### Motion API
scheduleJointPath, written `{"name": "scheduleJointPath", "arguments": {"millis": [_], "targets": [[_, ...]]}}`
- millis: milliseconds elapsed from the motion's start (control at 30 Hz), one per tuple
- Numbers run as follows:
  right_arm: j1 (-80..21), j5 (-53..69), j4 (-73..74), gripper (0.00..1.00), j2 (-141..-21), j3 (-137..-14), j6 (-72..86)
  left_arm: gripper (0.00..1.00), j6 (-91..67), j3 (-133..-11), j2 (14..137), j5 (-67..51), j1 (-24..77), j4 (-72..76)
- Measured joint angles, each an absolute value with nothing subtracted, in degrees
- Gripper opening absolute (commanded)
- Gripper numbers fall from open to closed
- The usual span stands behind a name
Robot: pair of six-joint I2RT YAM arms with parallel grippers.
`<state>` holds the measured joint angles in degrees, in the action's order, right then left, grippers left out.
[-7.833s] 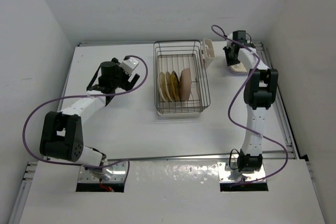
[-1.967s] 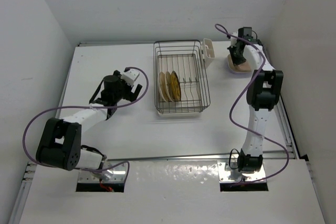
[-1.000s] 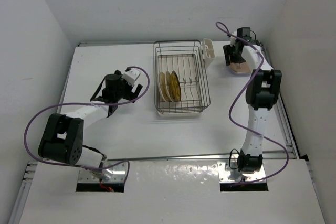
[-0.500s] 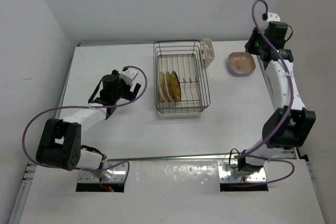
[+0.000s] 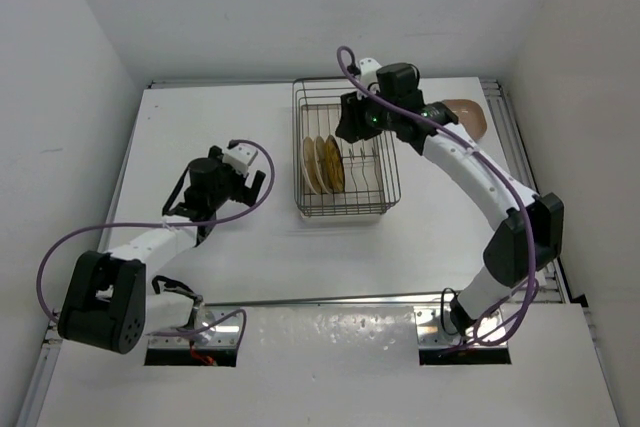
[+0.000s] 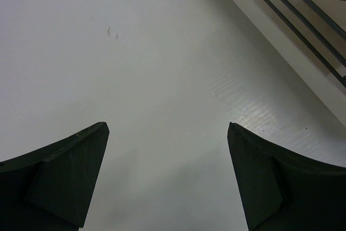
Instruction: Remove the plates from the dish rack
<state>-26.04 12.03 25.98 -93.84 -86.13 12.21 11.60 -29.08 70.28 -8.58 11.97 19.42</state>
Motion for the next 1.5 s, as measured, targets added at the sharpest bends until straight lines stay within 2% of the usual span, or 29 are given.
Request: {"name": "scheduleJointPath", "arguments": {"millis": [367,700,967,1033,1100,1233,1500], "targets": [[-30.9,13.1,25.4,0.42,-95.7,-83.1,18.5,0.99,11.3,-26.2,66.0,-8.8,13.0,20.3],[-36.3,3.6,26.3,0.27,-99.2,-83.6,20.7,0.99,11.3,-24.9,63.9,-8.7,13.0,20.1],[-38.1,-4.3,27.5,0.23,-101.6,-84.2,21.3,0.99,11.3,-24.5,63.8,-8.6,13.0,20.2],[-38.5,-6.0,28.2,0.27,-102.8,-84.3,21.8,0.99,11.3,-24.1,63.8,-8.5,13.0,20.2],[-38.5,-7.0,28.8,0.26,-103.4,-84.3,22.1,0.99,11.3,-23.8,63.8,-8.5,13.0,20.2],[-38.9,-7.8,29.3,0.14,-103.7,-84.7,22.1,0.99,11.3,-23.7,63.7,-8.5,13.0,20.2],[-38.9,-7.7,31.7,0.00,-103.8,-89.0,25.4,0.99,11.3,-23.6,63.7,-8.5,13.0,20.2]]}}
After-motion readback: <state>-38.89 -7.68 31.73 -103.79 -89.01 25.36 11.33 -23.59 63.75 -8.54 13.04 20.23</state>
